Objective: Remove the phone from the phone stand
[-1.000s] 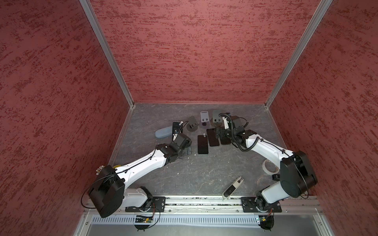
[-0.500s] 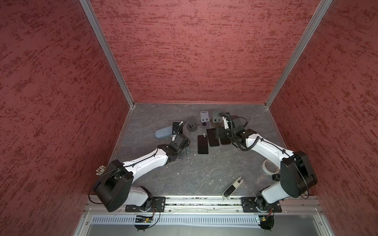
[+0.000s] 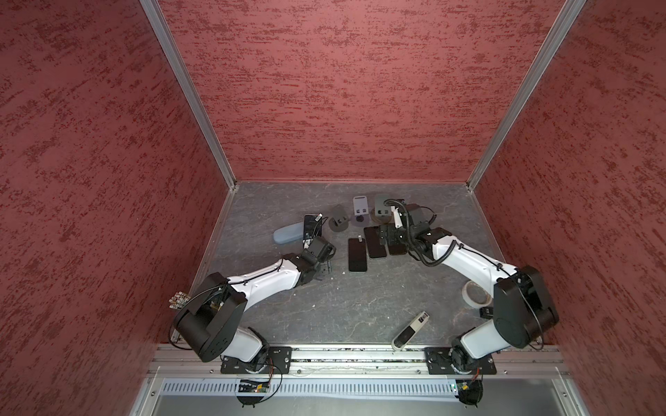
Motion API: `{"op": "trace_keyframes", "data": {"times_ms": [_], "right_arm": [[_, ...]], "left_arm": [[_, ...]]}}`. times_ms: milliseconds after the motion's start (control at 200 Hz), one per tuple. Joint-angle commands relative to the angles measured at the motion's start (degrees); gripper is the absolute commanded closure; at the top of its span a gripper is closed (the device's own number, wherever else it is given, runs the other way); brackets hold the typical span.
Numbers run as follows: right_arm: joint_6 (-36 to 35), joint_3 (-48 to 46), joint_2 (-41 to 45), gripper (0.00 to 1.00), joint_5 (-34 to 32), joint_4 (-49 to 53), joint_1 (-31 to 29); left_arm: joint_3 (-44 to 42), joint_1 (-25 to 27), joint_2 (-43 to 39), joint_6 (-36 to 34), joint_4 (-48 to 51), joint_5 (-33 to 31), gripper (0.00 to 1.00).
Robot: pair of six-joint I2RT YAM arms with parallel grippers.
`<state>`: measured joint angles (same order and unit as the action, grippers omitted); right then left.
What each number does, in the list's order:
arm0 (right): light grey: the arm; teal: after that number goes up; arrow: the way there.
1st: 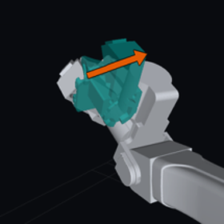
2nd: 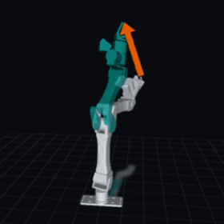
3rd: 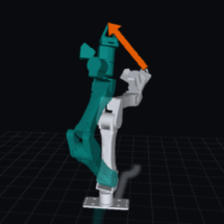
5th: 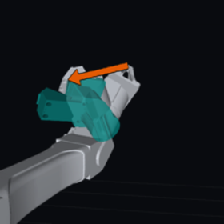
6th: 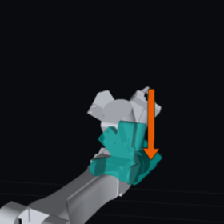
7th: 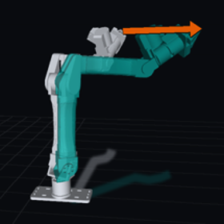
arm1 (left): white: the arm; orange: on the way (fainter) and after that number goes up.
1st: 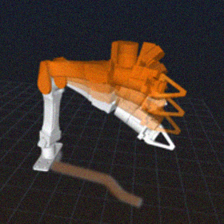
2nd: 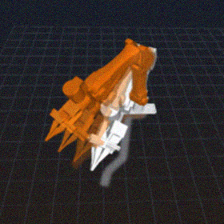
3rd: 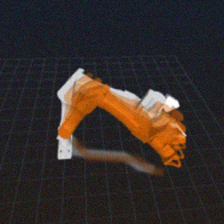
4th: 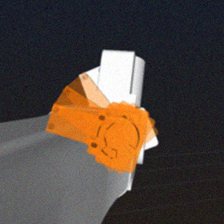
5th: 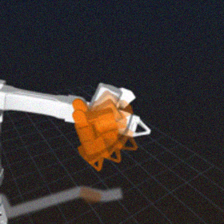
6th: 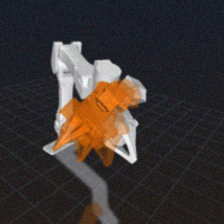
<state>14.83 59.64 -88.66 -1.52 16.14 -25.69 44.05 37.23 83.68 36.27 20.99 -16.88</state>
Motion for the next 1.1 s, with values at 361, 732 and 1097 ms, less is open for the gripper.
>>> {"op": "trace_keyframes", "data": {"times_ms": [361,732,1097], "right_arm": [[0.44,0.84,-0.36,0.01,-0.58,-0.40,-0.50],[-0.15,0.92,-0.49,0.01,0.20,-1.54,-0.50],[-0.95,0.62,-0.21,0.01,0.25,-2.16,-0.48]], "left_arm": [[1.02,-0.33,-0.72,1.97,2.53,-1.74,0.44],[0.81,-1.49,-6.27,2.81,8.77,-4.55,0.44],[-0.68,-7.35,-8.60,5.12,12.93,-3.77,0.44]]}}
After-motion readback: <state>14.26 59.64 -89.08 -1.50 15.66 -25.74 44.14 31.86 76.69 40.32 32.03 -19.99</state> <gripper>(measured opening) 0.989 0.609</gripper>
